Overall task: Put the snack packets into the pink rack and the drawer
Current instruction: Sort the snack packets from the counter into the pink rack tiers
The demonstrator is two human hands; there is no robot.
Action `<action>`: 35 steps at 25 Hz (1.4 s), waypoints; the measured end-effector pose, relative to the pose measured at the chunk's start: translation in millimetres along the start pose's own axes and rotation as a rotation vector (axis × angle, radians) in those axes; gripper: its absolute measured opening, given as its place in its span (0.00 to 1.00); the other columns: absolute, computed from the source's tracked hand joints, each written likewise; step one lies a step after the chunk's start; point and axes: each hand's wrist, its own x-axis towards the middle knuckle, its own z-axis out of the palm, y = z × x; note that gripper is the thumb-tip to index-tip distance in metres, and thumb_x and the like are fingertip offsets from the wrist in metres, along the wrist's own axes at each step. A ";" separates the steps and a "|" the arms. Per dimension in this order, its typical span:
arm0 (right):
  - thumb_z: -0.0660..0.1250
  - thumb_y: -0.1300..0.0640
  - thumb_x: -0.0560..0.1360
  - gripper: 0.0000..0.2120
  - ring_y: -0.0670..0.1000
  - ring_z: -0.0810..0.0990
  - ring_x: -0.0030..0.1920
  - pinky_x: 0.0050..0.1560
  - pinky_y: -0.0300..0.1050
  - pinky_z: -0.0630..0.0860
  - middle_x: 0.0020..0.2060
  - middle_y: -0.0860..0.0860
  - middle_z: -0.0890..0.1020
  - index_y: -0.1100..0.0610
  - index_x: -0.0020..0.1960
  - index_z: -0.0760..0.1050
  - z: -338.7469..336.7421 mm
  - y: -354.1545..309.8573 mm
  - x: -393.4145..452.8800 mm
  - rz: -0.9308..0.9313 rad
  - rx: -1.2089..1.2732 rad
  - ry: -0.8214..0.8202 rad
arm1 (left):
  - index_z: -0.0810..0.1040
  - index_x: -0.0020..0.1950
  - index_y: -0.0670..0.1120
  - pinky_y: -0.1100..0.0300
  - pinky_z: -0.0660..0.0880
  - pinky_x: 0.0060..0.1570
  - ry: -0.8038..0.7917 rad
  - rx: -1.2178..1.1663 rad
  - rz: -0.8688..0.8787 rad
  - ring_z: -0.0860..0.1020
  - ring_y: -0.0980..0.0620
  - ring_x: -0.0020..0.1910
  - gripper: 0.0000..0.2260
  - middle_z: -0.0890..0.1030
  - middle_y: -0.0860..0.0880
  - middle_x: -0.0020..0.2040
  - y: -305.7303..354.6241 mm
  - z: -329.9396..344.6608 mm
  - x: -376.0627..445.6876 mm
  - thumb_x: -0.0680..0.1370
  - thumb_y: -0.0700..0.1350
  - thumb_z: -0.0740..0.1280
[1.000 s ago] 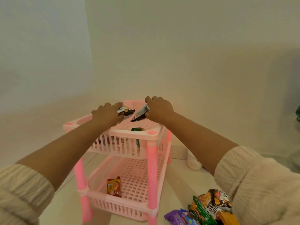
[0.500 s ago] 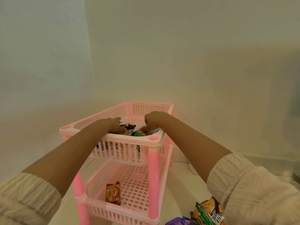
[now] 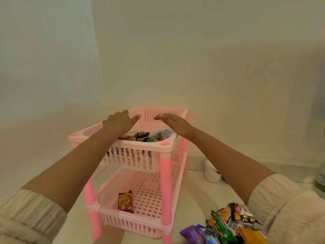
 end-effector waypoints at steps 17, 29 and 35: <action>0.56 0.47 0.79 0.20 0.51 0.60 0.72 0.71 0.49 0.56 0.69 0.51 0.69 0.51 0.68 0.67 -63.8 112.5 -256.8 0.237 -0.264 0.082 | 0.74 0.62 0.46 0.42 0.45 0.71 0.163 0.197 0.423 0.60 0.43 0.72 0.21 0.74 0.45 0.65 145.5 38.0 -157.6 0.78 0.59 0.55; 0.51 0.30 0.71 0.35 0.52 0.68 0.67 0.66 0.51 0.66 0.67 0.54 0.71 0.52 0.66 0.70 -96.6 180.1 -462.8 0.755 -0.345 0.123 | 0.61 0.70 0.47 0.49 0.68 0.62 -0.435 -0.044 0.570 0.69 0.46 0.64 0.33 0.71 0.45 0.66 249.6 213.2 -244.6 0.72 0.65 0.61; 0.55 0.29 0.66 0.36 0.53 0.64 0.70 0.70 0.52 0.59 0.70 0.50 0.68 0.50 0.66 0.70 -96.3 199.9 -509.9 0.841 -0.502 0.069 | 0.58 0.72 0.45 0.48 0.68 0.63 -0.569 -0.252 0.590 0.65 0.44 0.68 0.41 0.64 0.44 0.71 281.4 254.0 -254.3 0.68 0.67 0.66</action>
